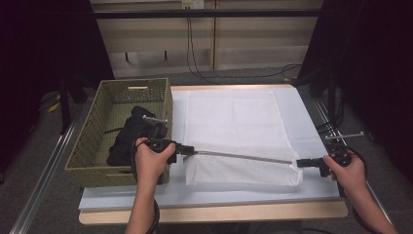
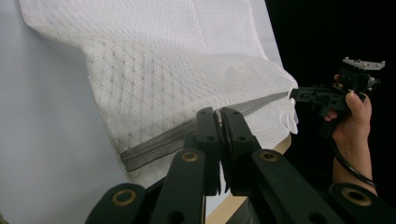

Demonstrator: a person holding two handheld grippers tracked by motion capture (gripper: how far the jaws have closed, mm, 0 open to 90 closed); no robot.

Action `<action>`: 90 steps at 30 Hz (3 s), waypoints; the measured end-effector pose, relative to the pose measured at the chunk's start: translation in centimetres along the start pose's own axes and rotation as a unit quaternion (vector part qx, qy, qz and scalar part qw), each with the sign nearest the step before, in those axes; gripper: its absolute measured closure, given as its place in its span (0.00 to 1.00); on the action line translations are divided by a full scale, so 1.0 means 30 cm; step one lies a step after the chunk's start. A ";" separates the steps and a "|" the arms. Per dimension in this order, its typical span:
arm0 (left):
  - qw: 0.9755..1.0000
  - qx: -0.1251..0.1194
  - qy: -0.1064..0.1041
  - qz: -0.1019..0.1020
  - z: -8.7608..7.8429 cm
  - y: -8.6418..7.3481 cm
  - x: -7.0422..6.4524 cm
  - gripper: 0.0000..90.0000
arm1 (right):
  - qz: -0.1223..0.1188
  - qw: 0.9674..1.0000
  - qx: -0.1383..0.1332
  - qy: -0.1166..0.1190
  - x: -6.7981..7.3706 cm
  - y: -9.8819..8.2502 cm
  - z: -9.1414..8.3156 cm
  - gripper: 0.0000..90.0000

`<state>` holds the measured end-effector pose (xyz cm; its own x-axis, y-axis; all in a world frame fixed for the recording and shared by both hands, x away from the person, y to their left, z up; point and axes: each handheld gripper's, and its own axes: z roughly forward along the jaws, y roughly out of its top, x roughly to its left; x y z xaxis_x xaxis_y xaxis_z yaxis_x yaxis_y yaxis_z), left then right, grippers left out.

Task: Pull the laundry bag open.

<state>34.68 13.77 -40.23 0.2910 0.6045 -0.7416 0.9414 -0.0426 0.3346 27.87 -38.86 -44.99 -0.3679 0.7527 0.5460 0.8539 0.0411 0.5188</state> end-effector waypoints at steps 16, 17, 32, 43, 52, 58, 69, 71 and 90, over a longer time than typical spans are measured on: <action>1.000 -0.004 -0.002 -0.004 -0.022 -0.002 0.003 0.97 | -0.001 1.000 0.003 -0.007 -0.004 -0.001 -0.006 0.98; 1.000 -0.004 -0.003 -0.005 -0.022 -0.002 0.003 0.97 | 0.001 1.000 0.000 -0.006 -0.006 -0.001 -0.008 0.98; 1.000 -0.009 0.010 -0.008 -0.044 -0.003 0.005 0.97 | 0.002 1.000 0.004 -0.017 -0.012 -0.001 -0.015 0.98; 1.000 -0.009 0.013 -0.009 -0.057 -0.004 0.003 0.97 | 0.007 1.000 0.005 -0.019 -0.023 -0.006 -0.022 0.98; 1.000 -0.004 0.013 -0.008 -0.057 -0.005 0.004 0.97 | 0.011 1.000 0.003 -0.017 -0.029 -0.007 -0.027 0.98; 1.000 -0.007 0.010 -0.009 -0.067 -0.005 0.006 0.97 | 0.015 1.000 0.005 -0.021 -0.037 -0.009 -0.030 0.98; 1.000 -0.011 0.010 -0.008 -0.076 -0.004 0.007 0.97 | 0.022 0.999 -0.001 -0.026 -0.049 -0.010 -0.042 0.98; 1.000 -0.011 0.008 -0.010 -0.077 -0.004 0.008 0.97 | 0.022 0.999 0.001 -0.027 -0.051 -0.011 -0.040 0.98; 0.999 0.007 0.048 0.001 -0.058 -0.018 -0.025 0.97 | 0.007 0.999 0.015 -0.031 -0.036 -0.009 -0.033 0.98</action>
<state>33.66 14.72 -38.84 0.2761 0.6777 -0.6815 0.9431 -0.0546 0.3279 27.67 -40.34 -45.07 -0.3332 0.7924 0.5110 0.8697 0.0490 0.4911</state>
